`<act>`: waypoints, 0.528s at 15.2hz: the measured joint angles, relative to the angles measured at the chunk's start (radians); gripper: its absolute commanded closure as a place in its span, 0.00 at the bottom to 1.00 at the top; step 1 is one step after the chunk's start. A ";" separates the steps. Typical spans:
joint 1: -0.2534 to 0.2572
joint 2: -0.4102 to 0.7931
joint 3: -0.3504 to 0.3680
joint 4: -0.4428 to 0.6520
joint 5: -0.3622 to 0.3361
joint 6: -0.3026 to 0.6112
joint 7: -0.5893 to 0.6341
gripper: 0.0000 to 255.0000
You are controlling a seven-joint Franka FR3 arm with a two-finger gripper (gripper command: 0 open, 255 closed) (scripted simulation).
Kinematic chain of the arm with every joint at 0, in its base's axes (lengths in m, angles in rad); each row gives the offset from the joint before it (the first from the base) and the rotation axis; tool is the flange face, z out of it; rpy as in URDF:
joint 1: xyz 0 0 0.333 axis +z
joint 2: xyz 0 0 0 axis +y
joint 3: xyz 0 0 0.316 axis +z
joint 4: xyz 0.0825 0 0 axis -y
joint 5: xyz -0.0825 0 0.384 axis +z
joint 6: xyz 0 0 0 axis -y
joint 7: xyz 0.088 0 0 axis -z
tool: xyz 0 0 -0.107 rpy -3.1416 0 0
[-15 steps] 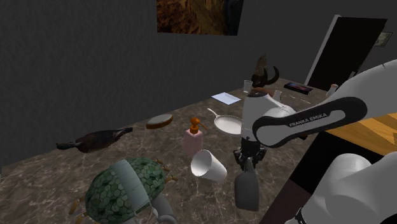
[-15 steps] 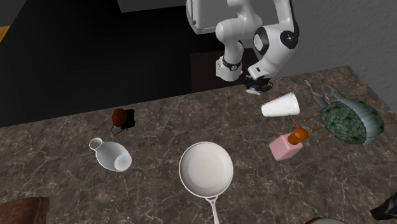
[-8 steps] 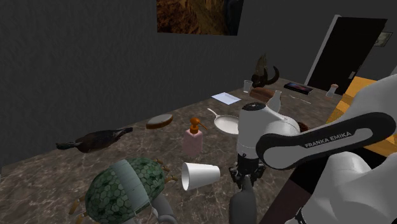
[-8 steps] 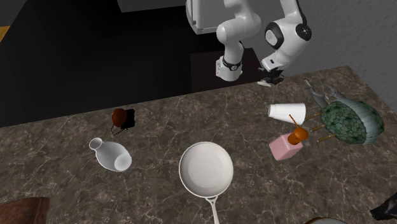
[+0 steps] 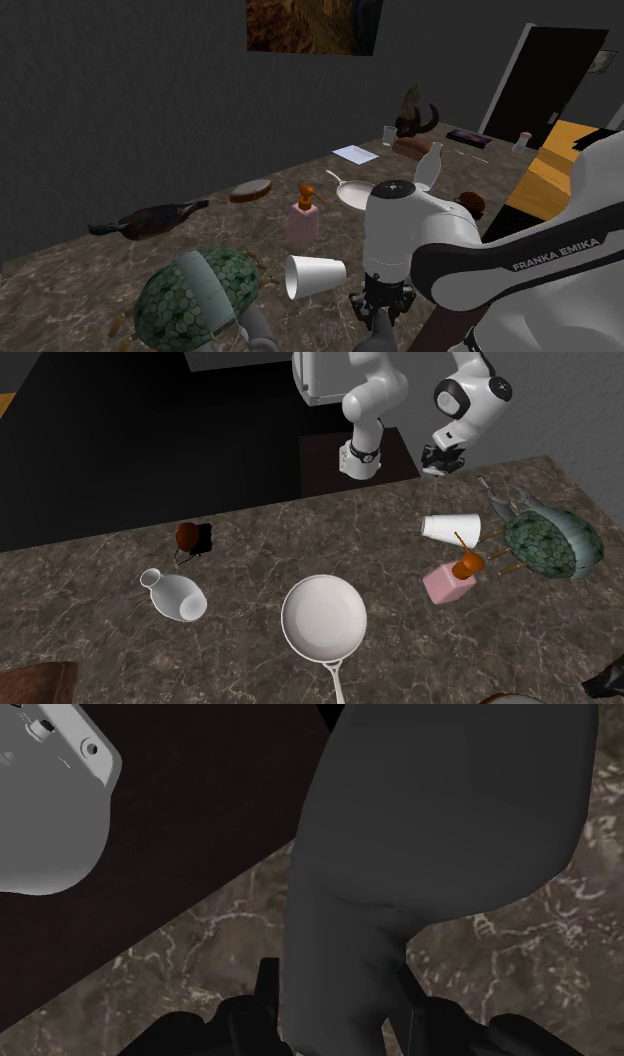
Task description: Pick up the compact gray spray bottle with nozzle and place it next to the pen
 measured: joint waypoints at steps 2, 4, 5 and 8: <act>0.007 0.021 0.011 -0.010 0.011 0.030 0.008 1.00; 0.008 0.051 0.019 -0.018 0.016 0.068 0.009 1.00; 0.007 0.070 0.022 -0.024 0.018 0.093 0.008 1.00; 0.004 0.121 0.030 -0.040 0.022 0.160 0.005 1.00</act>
